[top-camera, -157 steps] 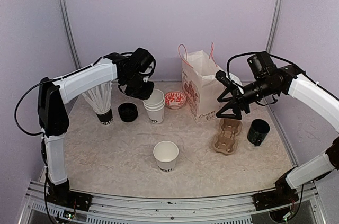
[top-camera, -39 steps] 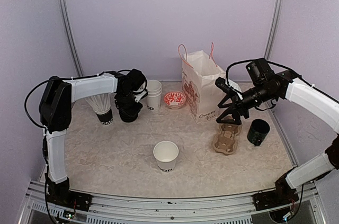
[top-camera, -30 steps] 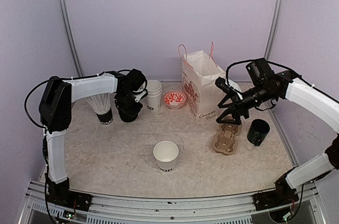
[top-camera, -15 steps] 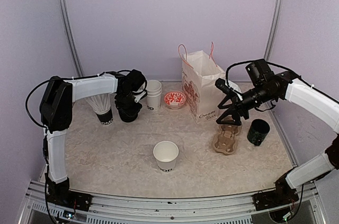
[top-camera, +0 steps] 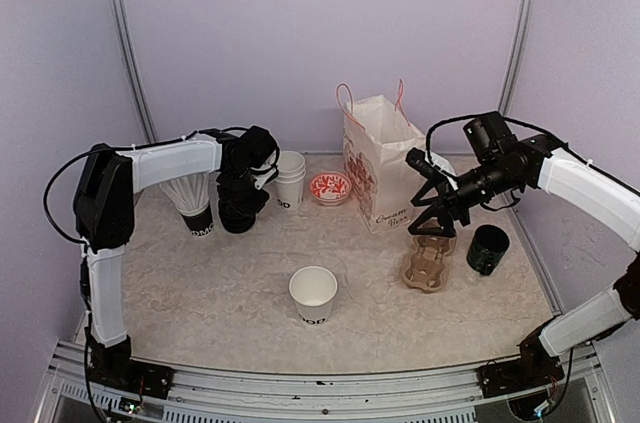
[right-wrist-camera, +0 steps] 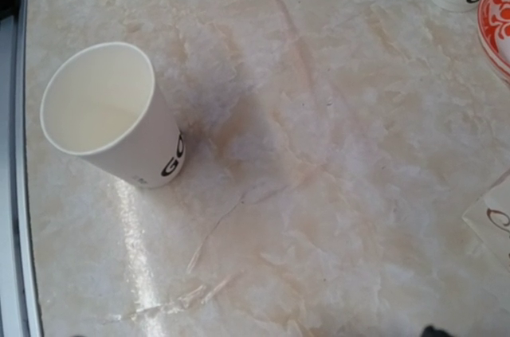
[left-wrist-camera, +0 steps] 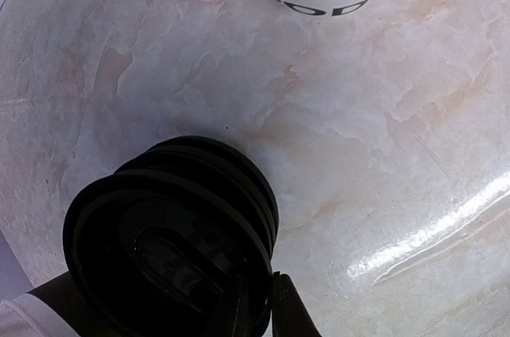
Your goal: Pack the takeout coffee
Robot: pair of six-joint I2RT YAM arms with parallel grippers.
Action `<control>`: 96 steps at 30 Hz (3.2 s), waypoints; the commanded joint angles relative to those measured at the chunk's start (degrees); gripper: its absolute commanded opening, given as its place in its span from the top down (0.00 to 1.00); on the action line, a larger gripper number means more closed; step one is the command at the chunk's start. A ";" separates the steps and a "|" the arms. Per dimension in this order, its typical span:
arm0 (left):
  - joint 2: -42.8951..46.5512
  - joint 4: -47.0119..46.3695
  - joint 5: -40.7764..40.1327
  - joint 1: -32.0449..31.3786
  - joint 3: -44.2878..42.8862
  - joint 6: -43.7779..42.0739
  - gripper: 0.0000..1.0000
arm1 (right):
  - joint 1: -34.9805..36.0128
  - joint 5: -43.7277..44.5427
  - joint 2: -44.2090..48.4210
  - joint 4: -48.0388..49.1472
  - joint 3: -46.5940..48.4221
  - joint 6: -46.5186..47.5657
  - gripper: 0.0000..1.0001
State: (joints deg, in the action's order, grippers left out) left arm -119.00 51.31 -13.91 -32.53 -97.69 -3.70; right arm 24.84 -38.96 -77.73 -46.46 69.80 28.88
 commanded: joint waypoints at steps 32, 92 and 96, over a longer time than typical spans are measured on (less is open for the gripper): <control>33.98 -77.44 53.20 -9.09 25.21 36.85 0.93 | 3.96 -20.46 -15.95 25.70 26.00 -31.99 0.01; 28.49 -93.15 59.29 -9.74 28.21 48.01 0.92 | 11.27 -26.93 -22.51 36.87 28.70 -45.03 0.21; 28.54 -92.31 58.83 -9.72 28.28 47.56 0.91 | 11.28 -26.73 -22.53 36.88 28.25 -44.80 0.25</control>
State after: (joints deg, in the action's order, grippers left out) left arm -89.65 -40.99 45.12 -41.93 -69.43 44.18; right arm 35.29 -65.04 -99.77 -10.76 98.89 -15.88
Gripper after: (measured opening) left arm 0.087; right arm 0.770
